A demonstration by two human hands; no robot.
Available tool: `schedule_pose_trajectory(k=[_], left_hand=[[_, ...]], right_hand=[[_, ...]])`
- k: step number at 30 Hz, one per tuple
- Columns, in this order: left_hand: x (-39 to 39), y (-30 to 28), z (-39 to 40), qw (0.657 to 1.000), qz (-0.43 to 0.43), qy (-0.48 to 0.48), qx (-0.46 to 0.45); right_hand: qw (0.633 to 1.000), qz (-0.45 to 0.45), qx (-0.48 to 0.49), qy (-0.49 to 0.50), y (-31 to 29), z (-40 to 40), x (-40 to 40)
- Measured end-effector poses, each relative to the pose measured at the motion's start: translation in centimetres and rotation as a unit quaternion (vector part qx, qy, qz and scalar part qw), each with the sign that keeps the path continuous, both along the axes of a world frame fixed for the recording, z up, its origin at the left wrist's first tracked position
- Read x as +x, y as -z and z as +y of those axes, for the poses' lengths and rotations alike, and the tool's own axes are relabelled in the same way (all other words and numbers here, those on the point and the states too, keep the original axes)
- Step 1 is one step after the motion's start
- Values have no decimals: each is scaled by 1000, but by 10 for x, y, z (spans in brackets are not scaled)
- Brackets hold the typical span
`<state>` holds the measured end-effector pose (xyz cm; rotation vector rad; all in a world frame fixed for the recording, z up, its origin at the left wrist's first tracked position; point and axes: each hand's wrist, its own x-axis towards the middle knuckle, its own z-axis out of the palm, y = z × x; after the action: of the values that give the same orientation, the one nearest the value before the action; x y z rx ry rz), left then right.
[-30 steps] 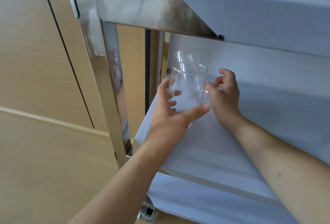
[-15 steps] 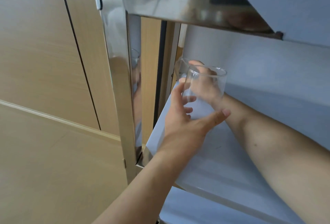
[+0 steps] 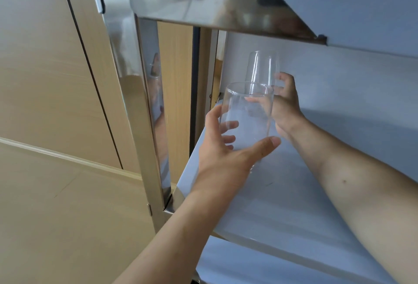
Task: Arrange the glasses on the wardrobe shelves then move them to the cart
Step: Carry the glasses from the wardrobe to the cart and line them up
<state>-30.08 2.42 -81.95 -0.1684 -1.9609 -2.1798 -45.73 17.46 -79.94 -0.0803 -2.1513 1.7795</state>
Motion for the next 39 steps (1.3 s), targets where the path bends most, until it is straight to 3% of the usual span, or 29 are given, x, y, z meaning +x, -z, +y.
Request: schedule_pose_trajectory(k=[8,17,26,29,31,33,36,39], left_hand=[[-1,1,0,1000,0,-3,0],[-2,3,0,1000,0,2,-4],[1,1,-1,1000,1,10,-25],[3,-1,-1,1000,-3,12,-25],[5,-2,0,999,-8,15,-28],[5,-2,1,999,-13,18,-30],[4,-3,1,999,-19,18,-31],[5,-3,3,999,-20,15,-42]], right_hand=[[998,9,53,-23,9,-3,-9],[998,16,50,-43,13,-17,-25],[985,-34,170,5,9,-20,-18],[994,-22,104,36,-5,-5,11],[1000,1,24,-19,-17,11,34],[989,-14,-20,-145,-29,25,59],[940,-52,-59,-330,-40,33,89],[914,-48,-36,-401,-45,30,106]])
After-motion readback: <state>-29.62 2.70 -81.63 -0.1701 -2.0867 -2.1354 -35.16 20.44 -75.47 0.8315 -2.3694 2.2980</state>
